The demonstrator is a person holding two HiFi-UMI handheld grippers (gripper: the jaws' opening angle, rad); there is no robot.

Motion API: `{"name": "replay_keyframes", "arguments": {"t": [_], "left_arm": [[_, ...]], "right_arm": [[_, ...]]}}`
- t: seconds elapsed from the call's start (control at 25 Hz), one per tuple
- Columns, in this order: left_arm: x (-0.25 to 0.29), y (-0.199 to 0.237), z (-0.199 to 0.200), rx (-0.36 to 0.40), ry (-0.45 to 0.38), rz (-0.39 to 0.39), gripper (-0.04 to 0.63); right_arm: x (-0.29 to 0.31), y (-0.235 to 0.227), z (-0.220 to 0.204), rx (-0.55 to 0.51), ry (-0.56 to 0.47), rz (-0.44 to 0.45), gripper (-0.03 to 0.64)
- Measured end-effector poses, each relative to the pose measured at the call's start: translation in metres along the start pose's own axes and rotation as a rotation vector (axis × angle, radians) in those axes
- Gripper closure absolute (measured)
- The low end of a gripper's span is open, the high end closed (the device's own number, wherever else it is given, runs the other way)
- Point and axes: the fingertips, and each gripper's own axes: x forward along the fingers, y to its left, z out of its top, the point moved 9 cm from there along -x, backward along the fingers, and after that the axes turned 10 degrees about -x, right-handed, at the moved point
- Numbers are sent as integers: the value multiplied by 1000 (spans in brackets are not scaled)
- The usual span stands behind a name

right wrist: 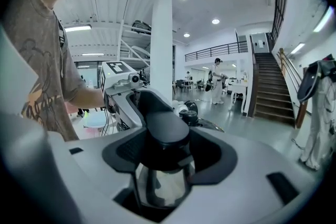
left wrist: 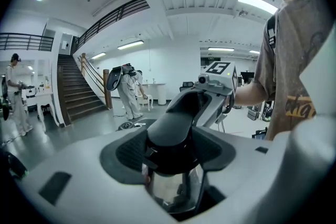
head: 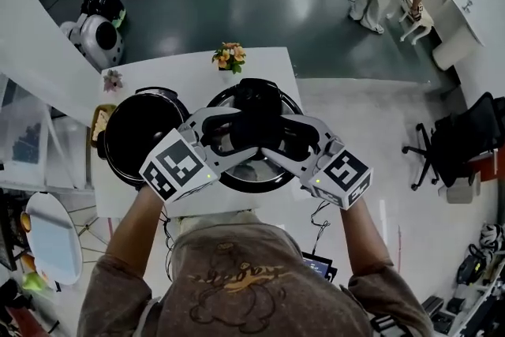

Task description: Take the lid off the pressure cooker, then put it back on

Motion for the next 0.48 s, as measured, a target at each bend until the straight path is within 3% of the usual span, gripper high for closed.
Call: {"name": "replay_keyframes", "arguments": {"t": [0.48], "left_arm": [[-118, 37, -6, 47, 8, -18, 324]], "right_arm": [[82, 57, 75, -5, -36, -43, 362]]}}
